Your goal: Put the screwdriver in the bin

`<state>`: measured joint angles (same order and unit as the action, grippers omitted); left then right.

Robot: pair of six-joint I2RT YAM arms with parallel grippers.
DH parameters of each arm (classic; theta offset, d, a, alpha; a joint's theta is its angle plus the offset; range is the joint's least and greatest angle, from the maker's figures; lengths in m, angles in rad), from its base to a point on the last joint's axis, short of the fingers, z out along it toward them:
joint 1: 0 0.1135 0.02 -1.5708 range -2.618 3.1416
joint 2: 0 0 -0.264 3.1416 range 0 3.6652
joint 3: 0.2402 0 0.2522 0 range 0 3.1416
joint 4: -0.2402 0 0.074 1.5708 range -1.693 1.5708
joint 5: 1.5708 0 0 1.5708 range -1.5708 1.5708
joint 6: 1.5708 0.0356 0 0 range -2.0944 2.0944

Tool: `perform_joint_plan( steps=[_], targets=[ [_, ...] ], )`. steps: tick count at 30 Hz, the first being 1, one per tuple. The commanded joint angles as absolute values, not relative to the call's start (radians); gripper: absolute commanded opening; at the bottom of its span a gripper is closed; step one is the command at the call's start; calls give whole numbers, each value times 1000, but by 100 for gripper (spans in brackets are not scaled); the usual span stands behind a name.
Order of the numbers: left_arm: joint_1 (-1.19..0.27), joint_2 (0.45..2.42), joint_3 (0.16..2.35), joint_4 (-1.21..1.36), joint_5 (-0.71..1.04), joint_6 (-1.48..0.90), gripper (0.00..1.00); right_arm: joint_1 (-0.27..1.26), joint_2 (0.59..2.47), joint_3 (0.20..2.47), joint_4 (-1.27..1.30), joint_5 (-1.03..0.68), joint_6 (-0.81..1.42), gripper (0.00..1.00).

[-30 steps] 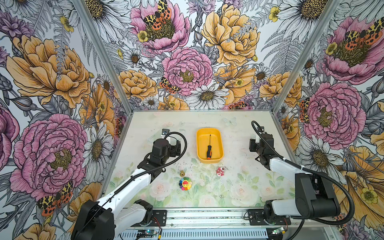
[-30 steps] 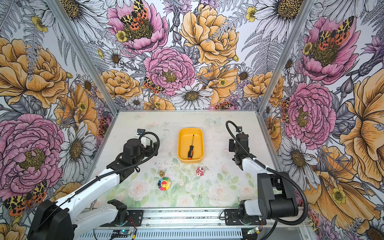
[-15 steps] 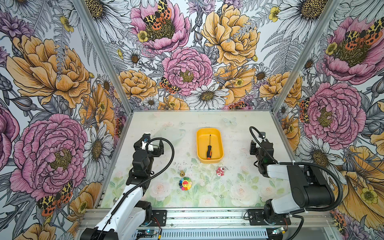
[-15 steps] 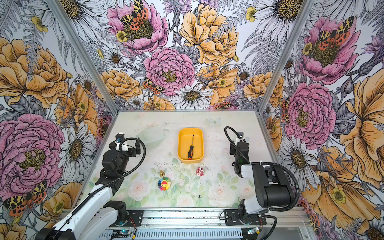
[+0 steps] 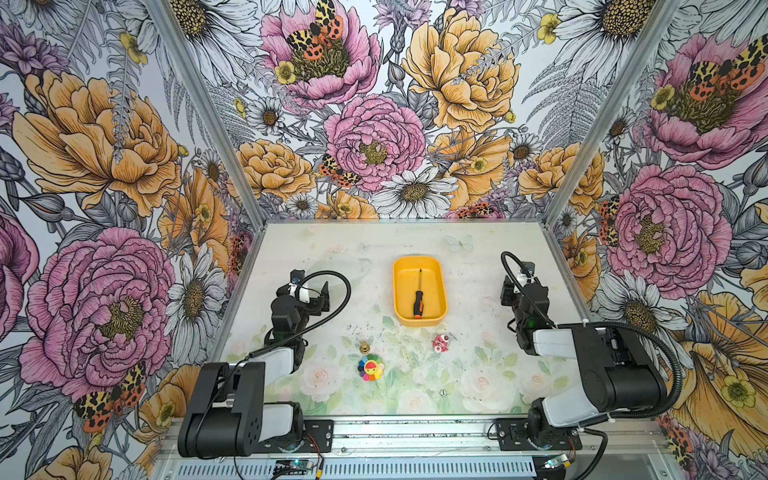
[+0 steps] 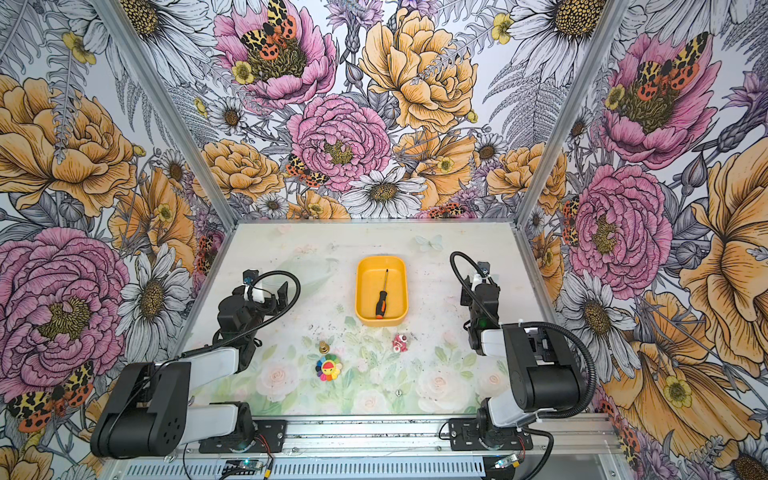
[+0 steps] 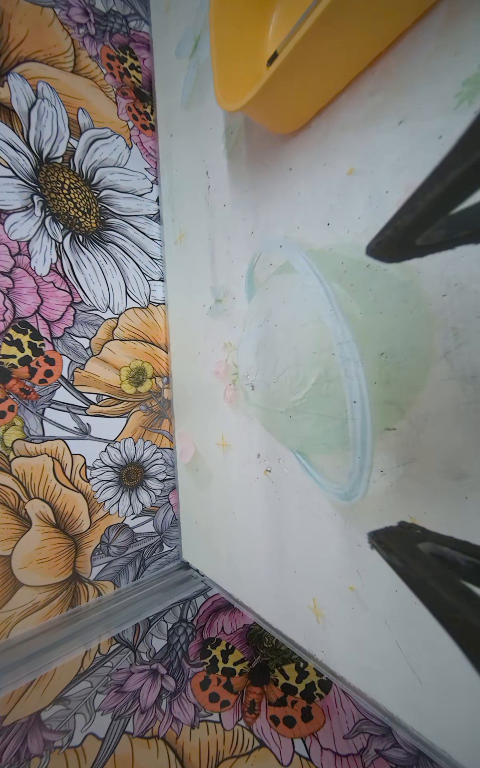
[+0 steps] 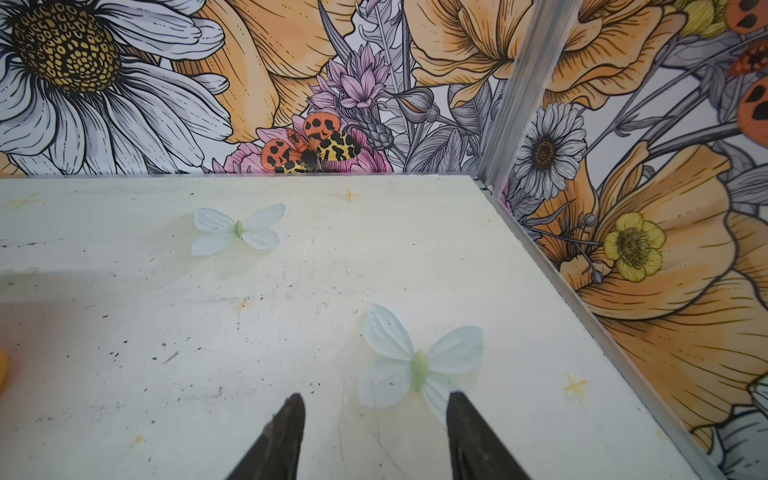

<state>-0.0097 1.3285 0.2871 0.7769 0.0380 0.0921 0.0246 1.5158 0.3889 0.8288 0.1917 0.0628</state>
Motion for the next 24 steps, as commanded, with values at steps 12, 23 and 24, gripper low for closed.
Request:
perform_joint_plan(
  steps=[12, 23, 24],
  targets=[
    [-2, 1548, 313, 1064, -62, 27, 99, 18, 1534, 379, 885, 211, 76, 56],
    [29, 1549, 380, 931, -36, 0, 99, 17, 1534, 381, 882, 210, 77, 59],
    [29, 1550, 380, 935, -38, 0, 99, 17, 1533, 381, 882, 210, 76, 60]
  ],
)
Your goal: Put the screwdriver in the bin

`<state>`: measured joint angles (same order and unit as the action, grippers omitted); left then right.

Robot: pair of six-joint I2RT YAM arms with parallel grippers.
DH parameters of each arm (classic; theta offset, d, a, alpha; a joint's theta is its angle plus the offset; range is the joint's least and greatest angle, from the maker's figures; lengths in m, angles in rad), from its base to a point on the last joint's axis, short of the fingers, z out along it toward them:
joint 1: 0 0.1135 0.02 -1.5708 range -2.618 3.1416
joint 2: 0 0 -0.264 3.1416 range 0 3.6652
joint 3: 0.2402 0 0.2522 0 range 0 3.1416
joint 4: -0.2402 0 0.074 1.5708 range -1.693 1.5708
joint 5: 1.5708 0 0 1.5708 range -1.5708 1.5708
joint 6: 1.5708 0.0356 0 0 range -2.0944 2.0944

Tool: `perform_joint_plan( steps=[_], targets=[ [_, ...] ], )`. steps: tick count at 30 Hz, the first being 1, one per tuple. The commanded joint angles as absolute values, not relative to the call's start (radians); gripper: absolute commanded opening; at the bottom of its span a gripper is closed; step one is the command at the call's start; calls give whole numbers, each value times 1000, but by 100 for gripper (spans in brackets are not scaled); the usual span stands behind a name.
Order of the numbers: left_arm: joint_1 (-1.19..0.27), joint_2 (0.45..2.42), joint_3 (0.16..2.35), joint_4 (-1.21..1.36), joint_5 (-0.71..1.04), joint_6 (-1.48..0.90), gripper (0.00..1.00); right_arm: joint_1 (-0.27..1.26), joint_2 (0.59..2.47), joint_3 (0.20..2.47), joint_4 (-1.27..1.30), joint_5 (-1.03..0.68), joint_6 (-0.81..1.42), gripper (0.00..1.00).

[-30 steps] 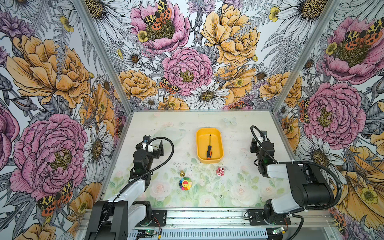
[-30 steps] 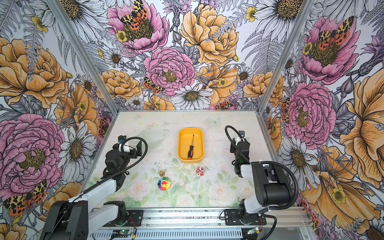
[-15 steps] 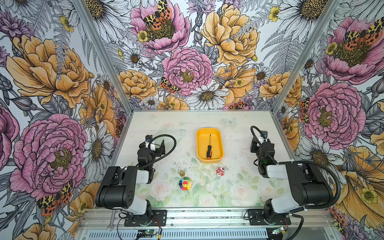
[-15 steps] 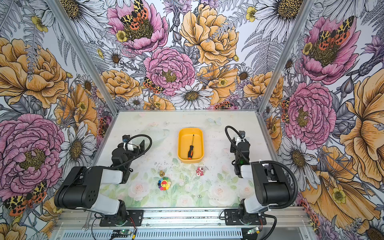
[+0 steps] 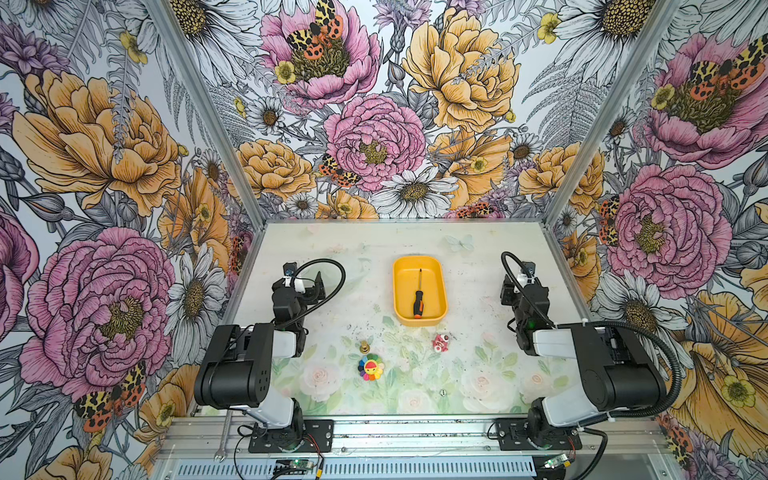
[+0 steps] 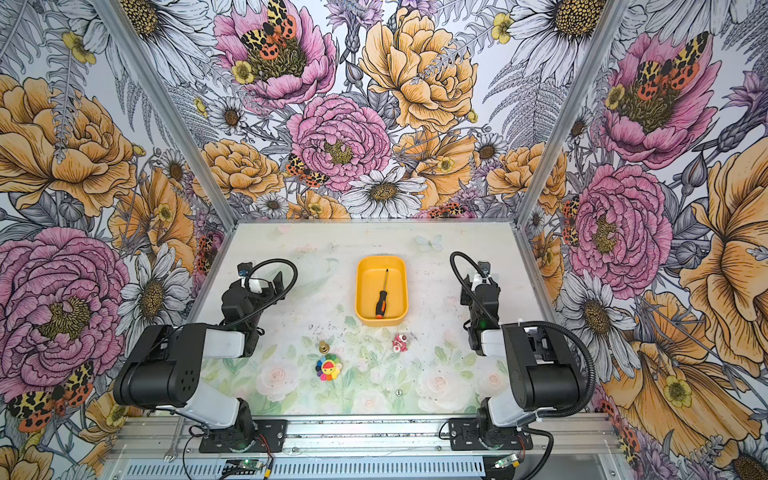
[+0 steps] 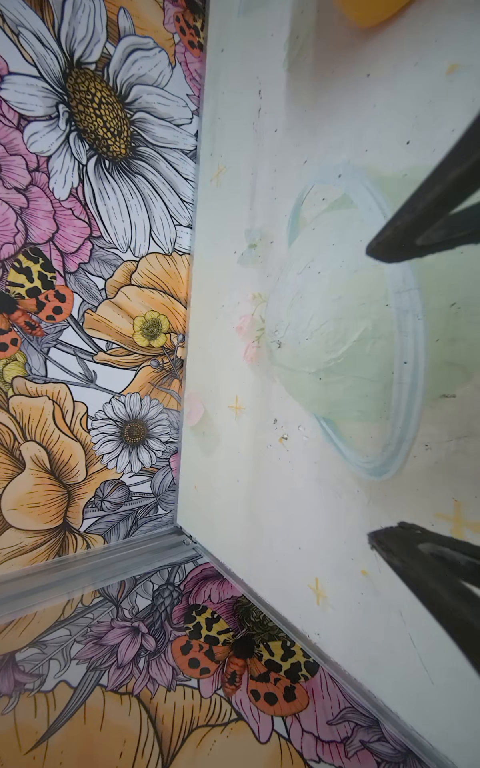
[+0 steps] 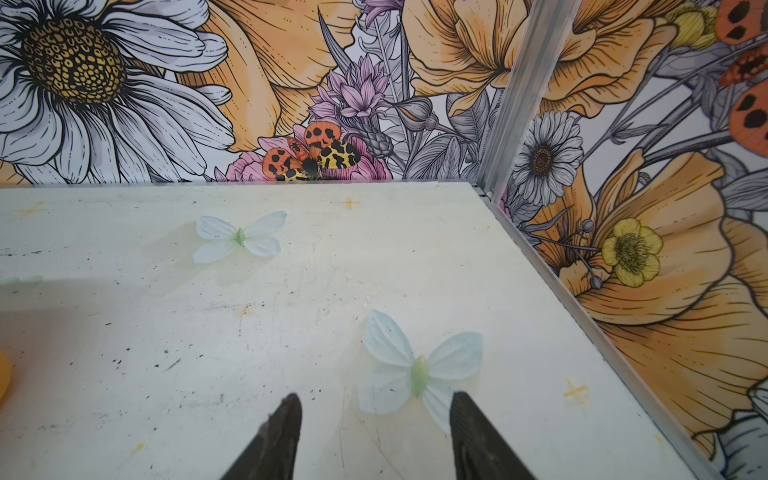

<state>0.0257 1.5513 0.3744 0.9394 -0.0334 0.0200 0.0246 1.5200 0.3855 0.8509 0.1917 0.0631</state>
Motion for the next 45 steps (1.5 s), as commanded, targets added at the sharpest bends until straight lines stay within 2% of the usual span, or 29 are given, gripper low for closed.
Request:
perform_joint_plan(
  steps=[1, 3, 13, 14, 15, 45],
  targets=[
    [27, 1551, 379, 934, -38, 0, 99, 17, 1534, 381, 882, 209, 77, 61],
    [27, 1551, 379, 936, -38, 0, 99, 17, 1534, 382, 882, 209, 78, 68],
    [29, 1550, 379, 933, -36, 0, 99, 16, 1532, 381, 883, 208, 78, 81],
    [28, 1550, 379, 933, -37, 0, 99, 15, 1533, 381, 882, 208, 78, 99],
    [28, 1551, 379, 936, -36, 0, 99, 15, 1532, 381, 882, 208, 78, 100],
    [27, 1551, 379, 936, -39, 0, 99, 15, 1533, 381, 883, 208, 76, 100]
  ],
)
